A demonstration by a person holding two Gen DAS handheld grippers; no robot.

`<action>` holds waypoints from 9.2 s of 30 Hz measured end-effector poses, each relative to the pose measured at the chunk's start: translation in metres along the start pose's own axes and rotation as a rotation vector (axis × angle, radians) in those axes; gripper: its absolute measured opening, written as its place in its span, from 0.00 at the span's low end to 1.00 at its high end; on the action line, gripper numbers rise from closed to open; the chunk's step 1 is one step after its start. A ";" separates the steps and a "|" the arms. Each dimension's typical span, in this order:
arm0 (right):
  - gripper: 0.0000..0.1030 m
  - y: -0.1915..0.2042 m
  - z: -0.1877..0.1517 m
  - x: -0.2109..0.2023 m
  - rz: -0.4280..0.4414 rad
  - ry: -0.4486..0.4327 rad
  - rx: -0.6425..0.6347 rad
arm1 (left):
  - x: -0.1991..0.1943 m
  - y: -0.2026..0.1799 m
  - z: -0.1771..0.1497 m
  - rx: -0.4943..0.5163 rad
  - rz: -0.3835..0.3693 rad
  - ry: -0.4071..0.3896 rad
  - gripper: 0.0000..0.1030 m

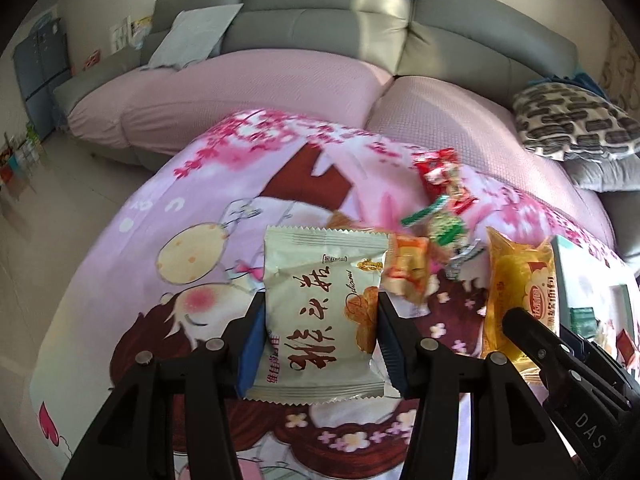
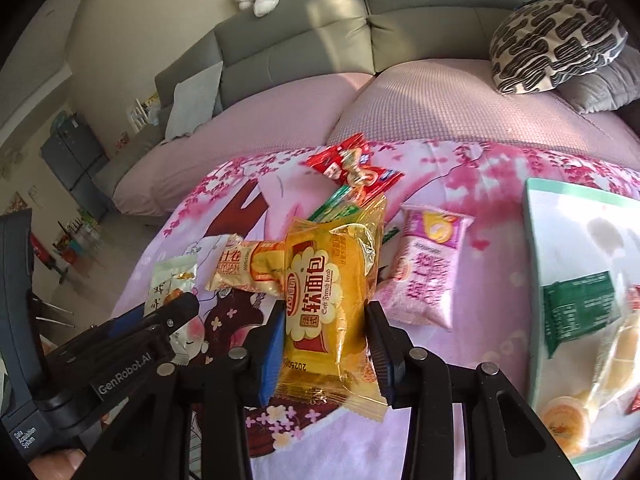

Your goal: Organize snacks

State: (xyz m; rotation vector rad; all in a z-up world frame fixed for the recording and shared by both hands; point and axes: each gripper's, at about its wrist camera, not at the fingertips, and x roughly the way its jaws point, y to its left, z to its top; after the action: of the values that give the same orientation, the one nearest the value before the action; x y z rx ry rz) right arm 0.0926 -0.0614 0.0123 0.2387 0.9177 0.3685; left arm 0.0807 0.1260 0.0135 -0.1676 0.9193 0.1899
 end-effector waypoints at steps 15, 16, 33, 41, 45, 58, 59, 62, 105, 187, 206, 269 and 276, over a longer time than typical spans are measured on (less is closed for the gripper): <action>0.40 -0.091 0.016 -0.063 -0.102 -0.113 0.146 | -0.024 -0.102 -0.002 0.155 -0.110 -0.048 0.52; 0.40 -0.098 0.016 -0.067 -0.112 -0.121 0.162 | -0.026 -0.108 -0.002 0.164 -0.117 -0.051 0.52; 0.40 -0.210 0.012 -0.138 -0.242 -0.246 0.386 | -0.045 -0.221 -0.024 0.354 -0.229 -0.076 0.52; 0.40 -0.230 0.014 -0.143 -0.254 -0.266 0.409 | -0.046 -0.252 -0.018 0.423 -0.251 -0.113 0.52; 0.40 -0.233 0.018 -0.136 -0.250 -0.266 0.402 | -0.032 -0.261 -0.010 0.409 -0.264 -0.088 0.52; 0.40 -0.251 0.031 -0.113 -0.292 -0.299 0.376 | 0.012 -0.286 0.018 0.431 -0.290 -0.088 0.52; 0.40 -0.253 0.032 -0.113 -0.297 -0.307 0.373 | 0.014 -0.287 0.020 0.432 -0.292 -0.089 0.52; 0.40 -0.258 0.032 -0.114 -0.332 -0.324 0.375 | 0.021 -0.290 0.026 0.437 -0.294 -0.097 0.52; 0.40 -0.284 0.021 -0.069 -0.440 -0.136 0.406 | 0.078 -0.311 0.008 0.477 -0.306 0.078 0.53; 1.00 -0.110 0.043 -0.030 -0.128 -0.139 0.030 | 0.044 -0.055 0.060 -0.047 0.270 -0.068 0.92; 1.00 -0.051 0.037 0.031 -0.137 -0.031 -0.083 | 0.089 -0.012 0.038 -0.183 0.257 0.089 0.92; 0.46 -0.039 -0.022 0.029 -0.146 0.193 -0.084 | 0.046 0.038 -0.004 -0.267 0.052 0.146 0.92; 0.46 -0.041 -0.022 0.030 -0.143 0.188 -0.080 | 0.056 0.009 -0.002 -0.190 -0.007 0.148 0.86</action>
State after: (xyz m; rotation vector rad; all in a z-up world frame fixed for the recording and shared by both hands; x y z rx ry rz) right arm 0.0993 -0.0855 -0.0370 0.0648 1.0959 0.2976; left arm 0.1104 0.1392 -0.0333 -0.3641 1.0475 0.2610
